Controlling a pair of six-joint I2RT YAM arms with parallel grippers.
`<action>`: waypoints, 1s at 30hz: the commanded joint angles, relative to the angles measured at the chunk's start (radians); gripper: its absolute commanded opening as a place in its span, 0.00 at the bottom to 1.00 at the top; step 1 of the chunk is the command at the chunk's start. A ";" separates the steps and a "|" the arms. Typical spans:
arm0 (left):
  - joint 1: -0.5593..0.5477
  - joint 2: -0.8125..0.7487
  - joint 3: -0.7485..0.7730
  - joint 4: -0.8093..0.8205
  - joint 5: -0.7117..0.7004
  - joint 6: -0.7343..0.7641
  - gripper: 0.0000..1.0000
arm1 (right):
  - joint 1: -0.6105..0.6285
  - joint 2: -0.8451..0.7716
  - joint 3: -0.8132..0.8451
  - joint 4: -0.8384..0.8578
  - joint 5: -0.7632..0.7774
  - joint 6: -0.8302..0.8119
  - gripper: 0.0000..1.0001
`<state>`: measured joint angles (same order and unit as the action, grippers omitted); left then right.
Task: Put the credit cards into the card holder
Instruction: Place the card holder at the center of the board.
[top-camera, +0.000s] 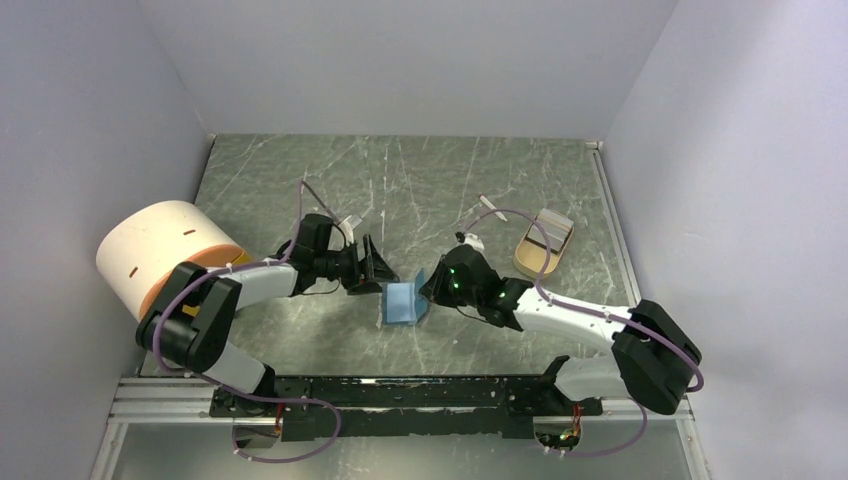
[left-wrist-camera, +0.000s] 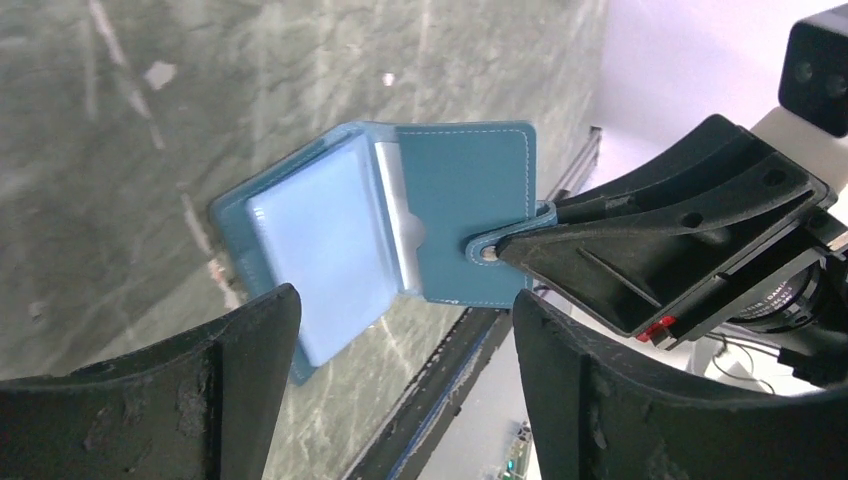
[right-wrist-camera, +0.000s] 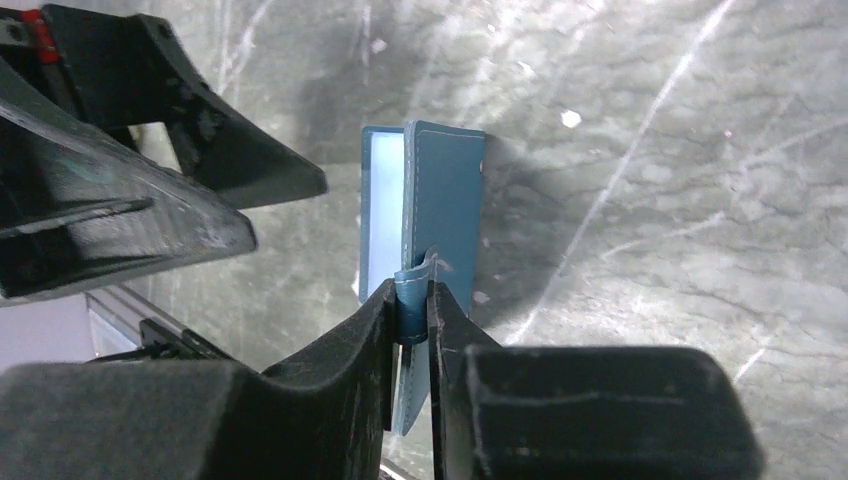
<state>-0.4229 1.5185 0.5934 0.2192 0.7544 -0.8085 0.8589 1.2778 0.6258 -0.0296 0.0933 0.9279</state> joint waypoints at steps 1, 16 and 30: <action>-0.007 -0.040 -0.003 -0.104 -0.129 0.072 0.82 | -0.001 -0.026 -0.071 0.089 0.032 0.056 0.18; -0.042 0.010 -0.085 0.115 -0.078 -0.014 0.83 | -0.030 -0.116 -0.190 0.151 0.040 0.082 0.17; -0.078 0.087 -0.081 0.223 -0.078 -0.059 0.79 | -0.056 -0.127 -0.239 0.176 0.021 0.092 0.16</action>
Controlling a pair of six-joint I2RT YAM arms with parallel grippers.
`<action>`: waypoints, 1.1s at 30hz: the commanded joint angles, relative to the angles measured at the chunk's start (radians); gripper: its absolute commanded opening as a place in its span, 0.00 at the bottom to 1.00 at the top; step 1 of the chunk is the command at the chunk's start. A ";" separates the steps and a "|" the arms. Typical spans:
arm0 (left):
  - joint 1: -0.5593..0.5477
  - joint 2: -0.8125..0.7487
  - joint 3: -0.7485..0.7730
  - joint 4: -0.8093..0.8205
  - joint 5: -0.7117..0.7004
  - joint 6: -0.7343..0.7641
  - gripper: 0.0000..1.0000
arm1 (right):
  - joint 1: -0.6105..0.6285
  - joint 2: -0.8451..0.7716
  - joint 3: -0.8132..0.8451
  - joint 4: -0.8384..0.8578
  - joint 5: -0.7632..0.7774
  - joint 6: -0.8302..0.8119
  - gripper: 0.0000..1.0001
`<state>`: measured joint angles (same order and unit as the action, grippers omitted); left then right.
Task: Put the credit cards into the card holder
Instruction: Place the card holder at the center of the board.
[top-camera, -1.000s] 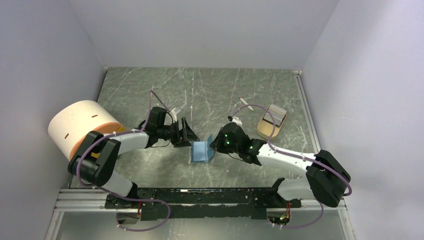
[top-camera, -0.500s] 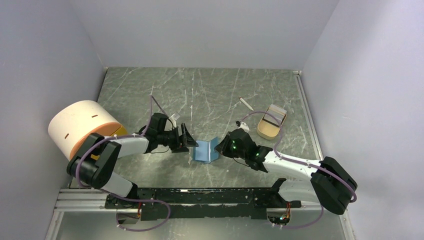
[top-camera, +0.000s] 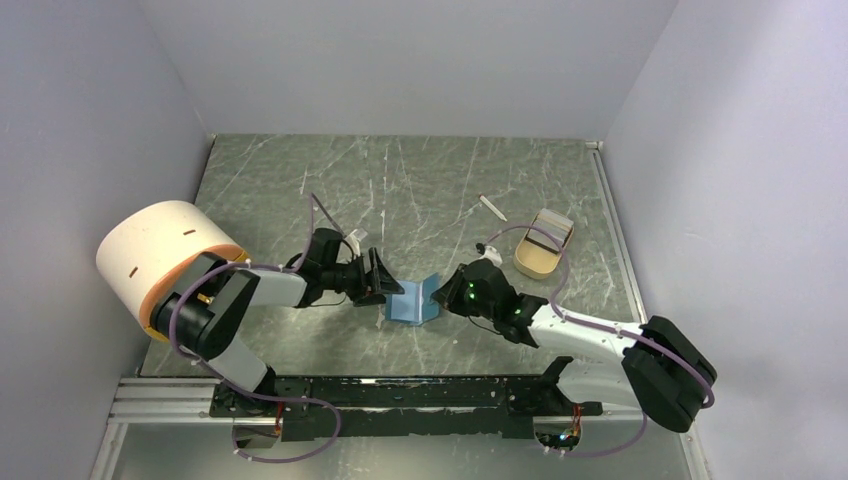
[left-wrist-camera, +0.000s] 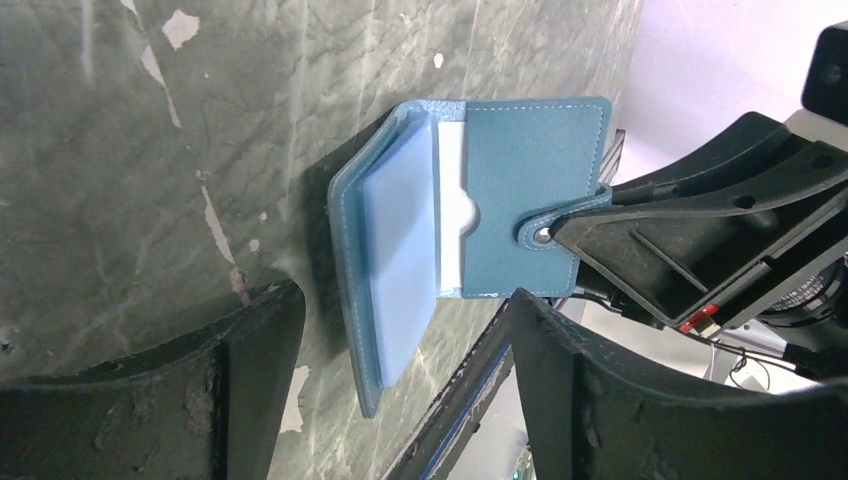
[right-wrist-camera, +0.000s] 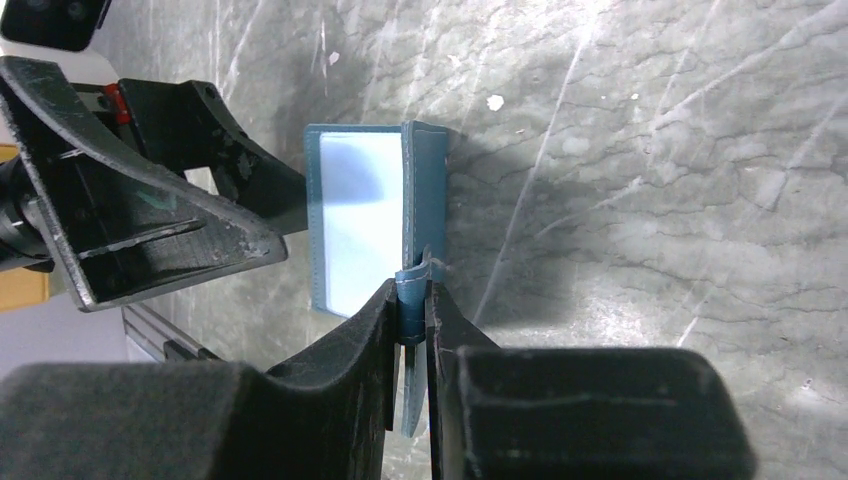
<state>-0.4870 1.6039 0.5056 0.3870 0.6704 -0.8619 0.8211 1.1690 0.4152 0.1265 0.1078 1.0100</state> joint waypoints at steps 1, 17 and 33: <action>-0.015 -0.004 0.007 0.050 0.000 -0.002 0.79 | -0.022 -0.021 -0.038 0.023 0.005 0.010 0.16; -0.050 0.042 0.072 0.002 -0.031 0.029 0.69 | -0.035 -0.046 -0.069 0.053 -0.022 0.006 0.16; -0.047 -0.018 0.214 -0.340 -0.086 0.195 0.09 | -0.108 0.029 -0.058 -0.063 0.005 -0.069 0.47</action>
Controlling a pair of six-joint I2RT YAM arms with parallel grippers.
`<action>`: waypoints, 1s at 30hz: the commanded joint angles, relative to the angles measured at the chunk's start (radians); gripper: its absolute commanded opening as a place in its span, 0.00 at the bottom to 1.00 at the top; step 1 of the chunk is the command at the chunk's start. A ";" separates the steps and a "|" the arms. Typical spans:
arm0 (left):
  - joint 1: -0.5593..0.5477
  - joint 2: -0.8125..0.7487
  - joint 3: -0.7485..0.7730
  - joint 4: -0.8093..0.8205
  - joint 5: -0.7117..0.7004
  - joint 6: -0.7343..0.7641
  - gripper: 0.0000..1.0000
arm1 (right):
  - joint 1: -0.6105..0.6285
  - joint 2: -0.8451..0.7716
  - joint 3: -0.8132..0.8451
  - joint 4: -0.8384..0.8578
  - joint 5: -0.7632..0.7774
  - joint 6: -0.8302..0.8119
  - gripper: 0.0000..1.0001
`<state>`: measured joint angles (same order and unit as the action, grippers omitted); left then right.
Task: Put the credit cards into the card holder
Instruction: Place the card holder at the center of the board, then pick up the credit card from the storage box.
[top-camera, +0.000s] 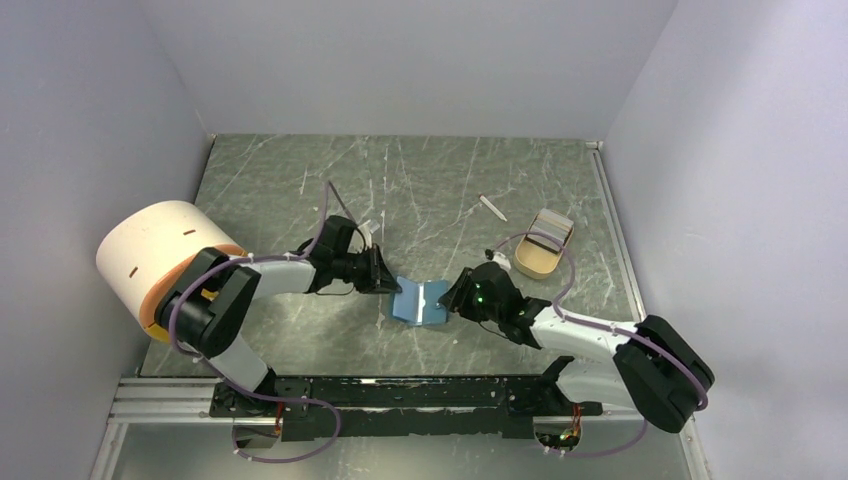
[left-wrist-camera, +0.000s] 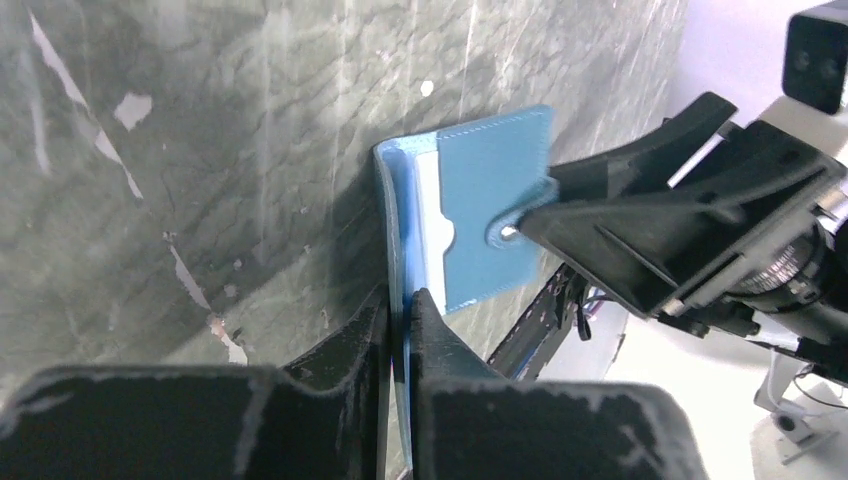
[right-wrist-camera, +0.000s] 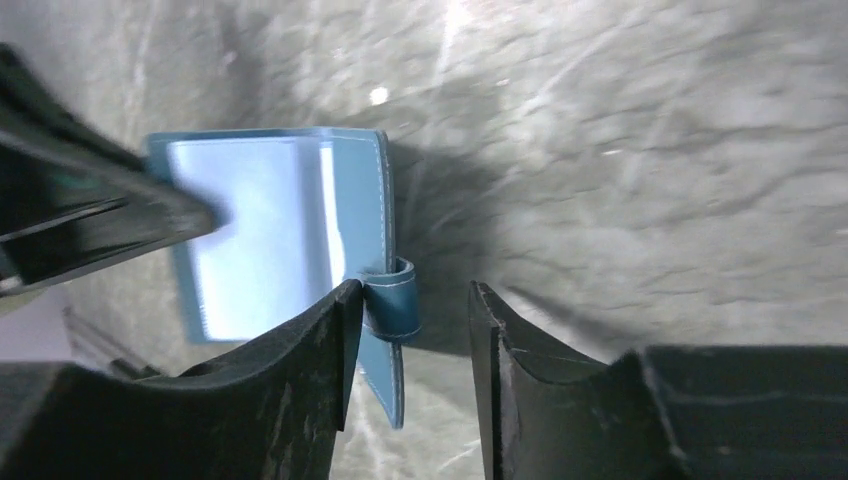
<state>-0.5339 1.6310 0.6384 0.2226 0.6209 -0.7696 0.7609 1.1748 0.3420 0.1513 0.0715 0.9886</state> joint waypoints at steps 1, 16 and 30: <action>0.003 -0.049 0.097 -0.207 -0.034 0.115 0.09 | -0.059 0.032 0.011 -0.099 0.047 -0.058 0.48; 0.037 -0.032 0.275 -0.517 -0.095 0.238 0.09 | -0.080 -0.023 0.192 -0.372 0.167 -0.202 0.53; 0.072 0.020 0.301 -0.582 0.023 0.306 0.16 | -0.144 0.068 0.512 -0.464 0.435 -0.679 0.63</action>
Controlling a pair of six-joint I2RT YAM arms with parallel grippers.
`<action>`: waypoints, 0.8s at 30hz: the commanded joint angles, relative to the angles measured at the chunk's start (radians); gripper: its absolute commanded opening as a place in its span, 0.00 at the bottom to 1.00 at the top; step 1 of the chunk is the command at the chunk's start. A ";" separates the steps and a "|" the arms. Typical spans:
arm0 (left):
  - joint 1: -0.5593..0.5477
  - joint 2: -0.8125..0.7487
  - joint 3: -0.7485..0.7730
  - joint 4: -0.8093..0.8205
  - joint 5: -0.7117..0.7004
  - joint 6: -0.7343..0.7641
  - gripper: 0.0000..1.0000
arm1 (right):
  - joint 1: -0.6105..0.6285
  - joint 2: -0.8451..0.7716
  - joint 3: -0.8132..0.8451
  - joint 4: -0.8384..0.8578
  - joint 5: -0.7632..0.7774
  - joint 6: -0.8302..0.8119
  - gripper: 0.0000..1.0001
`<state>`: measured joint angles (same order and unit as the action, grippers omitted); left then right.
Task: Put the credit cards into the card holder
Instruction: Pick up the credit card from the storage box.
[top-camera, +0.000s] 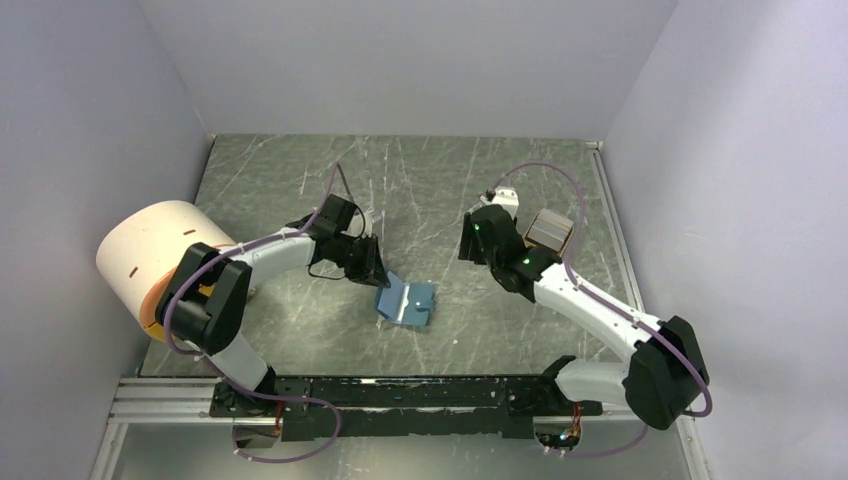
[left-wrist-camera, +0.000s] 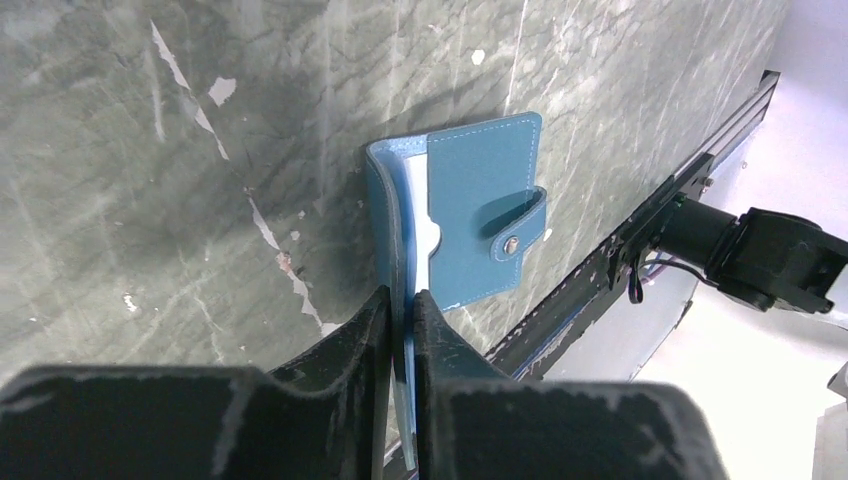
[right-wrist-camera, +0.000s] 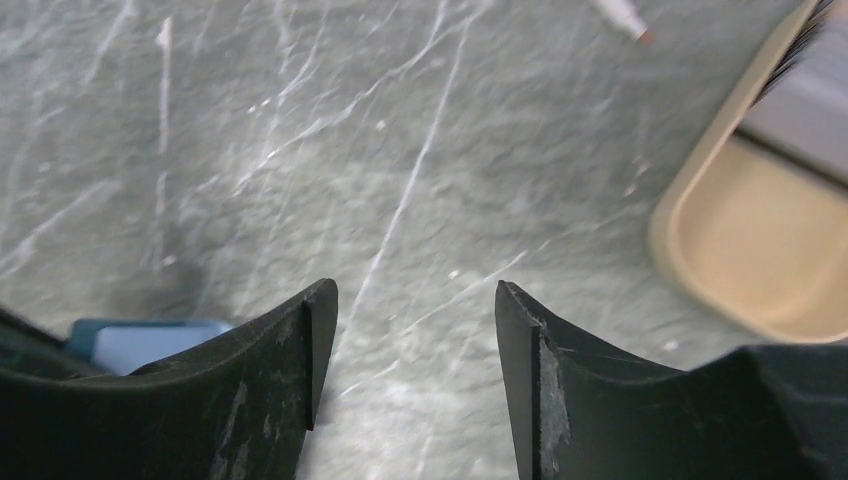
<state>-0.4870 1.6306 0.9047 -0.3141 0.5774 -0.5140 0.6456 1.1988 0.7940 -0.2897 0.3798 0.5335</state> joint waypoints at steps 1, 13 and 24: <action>0.033 0.022 0.029 -0.044 0.080 0.052 0.18 | -0.043 0.054 0.073 -0.024 0.131 -0.267 0.64; 0.059 0.018 0.009 -0.123 0.054 0.129 0.33 | -0.302 0.251 0.246 -0.145 0.062 -0.711 0.70; 0.059 -0.004 -0.002 -0.124 0.088 0.137 0.21 | -0.417 0.231 0.147 -0.079 0.012 -0.981 0.68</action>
<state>-0.4328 1.6432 0.9100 -0.4210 0.6334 -0.3969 0.2523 1.4662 1.0035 -0.3874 0.4213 -0.2756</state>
